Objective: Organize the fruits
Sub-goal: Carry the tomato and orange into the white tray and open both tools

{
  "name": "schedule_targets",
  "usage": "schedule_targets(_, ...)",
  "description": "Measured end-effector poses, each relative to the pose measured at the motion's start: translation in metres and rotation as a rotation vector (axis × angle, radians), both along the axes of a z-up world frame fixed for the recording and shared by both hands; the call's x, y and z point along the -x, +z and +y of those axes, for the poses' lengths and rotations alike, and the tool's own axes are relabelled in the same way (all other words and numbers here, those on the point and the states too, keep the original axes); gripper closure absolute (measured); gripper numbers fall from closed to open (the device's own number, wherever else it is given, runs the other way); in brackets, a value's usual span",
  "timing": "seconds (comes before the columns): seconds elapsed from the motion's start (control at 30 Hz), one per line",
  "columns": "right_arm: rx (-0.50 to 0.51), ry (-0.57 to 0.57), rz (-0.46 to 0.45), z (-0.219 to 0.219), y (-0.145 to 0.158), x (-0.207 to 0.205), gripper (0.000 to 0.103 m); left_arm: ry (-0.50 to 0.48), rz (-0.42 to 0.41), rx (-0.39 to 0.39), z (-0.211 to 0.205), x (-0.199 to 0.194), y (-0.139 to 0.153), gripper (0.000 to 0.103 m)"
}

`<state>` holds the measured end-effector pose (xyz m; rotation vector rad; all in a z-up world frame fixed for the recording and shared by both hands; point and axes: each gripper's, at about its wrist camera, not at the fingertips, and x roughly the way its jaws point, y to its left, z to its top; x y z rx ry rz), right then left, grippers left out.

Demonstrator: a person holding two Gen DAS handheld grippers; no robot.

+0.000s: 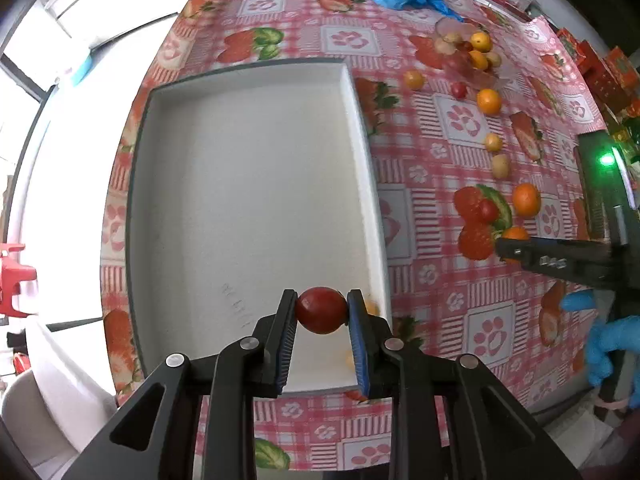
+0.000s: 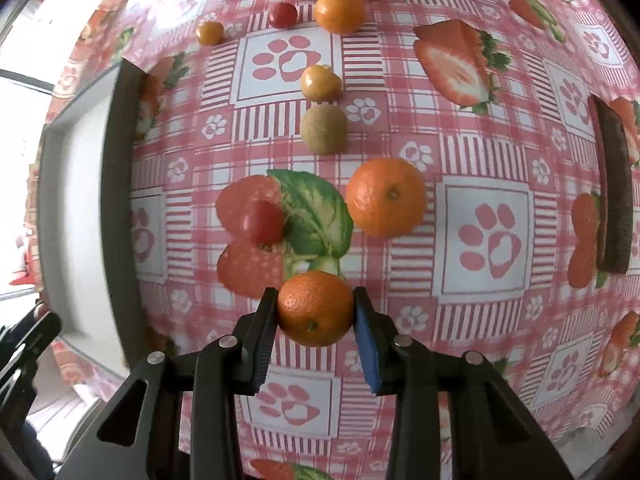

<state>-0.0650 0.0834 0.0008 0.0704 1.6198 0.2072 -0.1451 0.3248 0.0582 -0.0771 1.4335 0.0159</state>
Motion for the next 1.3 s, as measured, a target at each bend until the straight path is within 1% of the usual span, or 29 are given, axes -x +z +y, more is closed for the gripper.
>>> schedule_targets(0.1,-0.018,-0.004,-0.001,0.002,0.008,0.009,0.063,-0.001,0.004,-0.011,0.005,0.006,-0.003,0.076)
schedule_targets(0.3,-0.031,0.008,0.002,0.021,0.019,0.019,0.063,0.029,0.024,0.012,0.017,0.015,-0.01,0.076)
schedule_targets(0.4,-0.035,0.033,0.001,0.039,0.022,0.024,0.063,0.049,0.018,0.02,0.022,0.017,-0.01,0.076)
schedule_targets(0.43,-0.036,0.039,0.0,0.04,0.025,0.035,0.063,0.051,0.015,0.021,0.023,0.017,-0.009,0.076)
schedule_targets(0.5,-0.037,0.063,-0.008,0.055,0.029,0.046,0.063,0.055,0.008,0.022,0.026,0.018,-0.008,0.076)
schedule_targets(0.63,-0.046,0.103,-0.025,0.085,0.04,0.049,0.063,0.071,-0.002,0.029,0.032,0.02,-0.006,0.076)
schedule_targets(0.7,-0.05,0.12,-0.032,0.084,0.046,0.054,0.063,0.074,-0.006,0.027,0.035,0.022,-0.005,0.076)
schedule_targets(0.73,-0.053,0.132,-0.037,0.093,0.049,0.054,0.063,0.074,-0.008,0.025,0.036,0.023,-0.005,0.076)
schedule_targets(0.8,-0.057,0.148,-0.041,0.095,0.051,0.05,0.063,0.077,-0.012,0.024,0.039,0.024,-0.004,0.076)
schedule_targets(0.87,-0.06,0.17,-0.045,0.108,0.052,0.047,0.063,0.081,-0.014,0.025,0.042,0.025,-0.003,0.076)
schedule_targets(0.9,-0.062,0.179,-0.046,0.105,0.049,0.053,0.063,0.084,-0.015,0.026,0.045,0.026,-0.003,0.076)
schedule_targets(0.93,-0.064,0.184,-0.046,0.101,0.049,0.047,0.063,0.087,-0.016,0.027,0.047,0.027,-0.003,0.076)
schedule_targets(1.03,-0.068,0.207,-0.047,0.117,0.048,0.043,0.063,0.096,-0.018,0.026,0.053,0.028,-0.003,0.076)
schedule_targets(1.1,-0.07,0.219,-0.047,0.122,0.048,0.042,0.063,0.103,-0.018,0.026,0.057,0.029,-0.004,0.076)
schedule_targets(1.13,-0.073,0.226,-0.046,0.112,0.045,0.036,0.063,0.104,-0.017,0.025,0.058,0.03,-0.004,0.076)
schedule_targets(1.17,-0.075,0.236,-0.045,0.119,0.046,0.035,0.063,0.107,-0.016,0.023,0.06,0.03,-0.005,0.076)
schedule_targets(1.2,-0.076,0.242,-0.045,0.113,0.046,0.036,0.063,0.11,-0.015,0.022,0.061,0.031,-0.005,0.076)
schedule_targets(1.3,-0.079,0.271,-0.043,0.127,0.047,0.036,0.063,0.123,-0.01,0.025,0.067,0.033,-0.008,0.076)
